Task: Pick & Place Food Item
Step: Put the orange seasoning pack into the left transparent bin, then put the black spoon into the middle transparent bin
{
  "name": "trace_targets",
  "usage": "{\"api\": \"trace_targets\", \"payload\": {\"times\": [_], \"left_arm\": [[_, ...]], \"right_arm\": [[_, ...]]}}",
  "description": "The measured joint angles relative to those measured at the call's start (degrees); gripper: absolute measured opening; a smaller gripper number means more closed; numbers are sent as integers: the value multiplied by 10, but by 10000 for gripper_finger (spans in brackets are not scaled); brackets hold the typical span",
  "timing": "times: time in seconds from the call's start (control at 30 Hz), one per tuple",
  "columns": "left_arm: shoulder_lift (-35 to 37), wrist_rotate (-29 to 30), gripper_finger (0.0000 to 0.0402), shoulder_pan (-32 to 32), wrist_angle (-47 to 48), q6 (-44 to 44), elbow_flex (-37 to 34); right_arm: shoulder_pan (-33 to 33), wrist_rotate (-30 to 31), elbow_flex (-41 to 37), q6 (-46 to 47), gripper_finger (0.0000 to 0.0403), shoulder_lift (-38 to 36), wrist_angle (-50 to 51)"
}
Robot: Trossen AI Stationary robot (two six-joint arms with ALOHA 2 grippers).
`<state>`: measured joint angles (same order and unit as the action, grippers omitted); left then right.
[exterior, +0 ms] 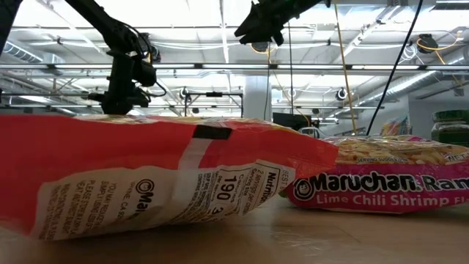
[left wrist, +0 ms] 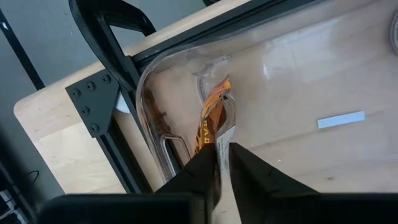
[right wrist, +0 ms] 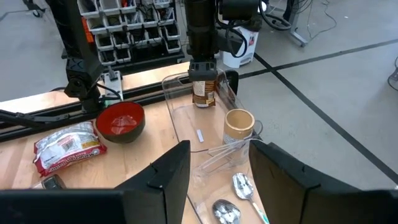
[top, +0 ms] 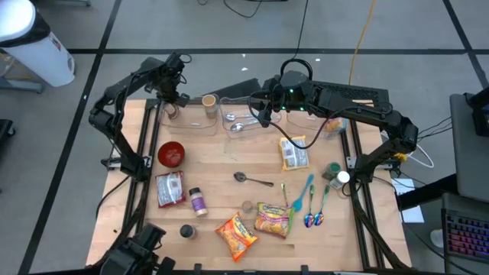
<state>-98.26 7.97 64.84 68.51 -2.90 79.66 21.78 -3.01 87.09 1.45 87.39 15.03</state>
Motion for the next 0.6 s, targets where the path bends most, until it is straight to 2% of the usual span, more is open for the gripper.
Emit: {"api": "trace_targets", "payload": {"times": [0.33,0.6], "left_arm": [[0,-4,113,0,7,2,12],[0,-9,120,-1,60,2,127]], "right_arm": [[0,0,0,-2,160,0,0],[0,3,0,-23,160,0,-2]]}}
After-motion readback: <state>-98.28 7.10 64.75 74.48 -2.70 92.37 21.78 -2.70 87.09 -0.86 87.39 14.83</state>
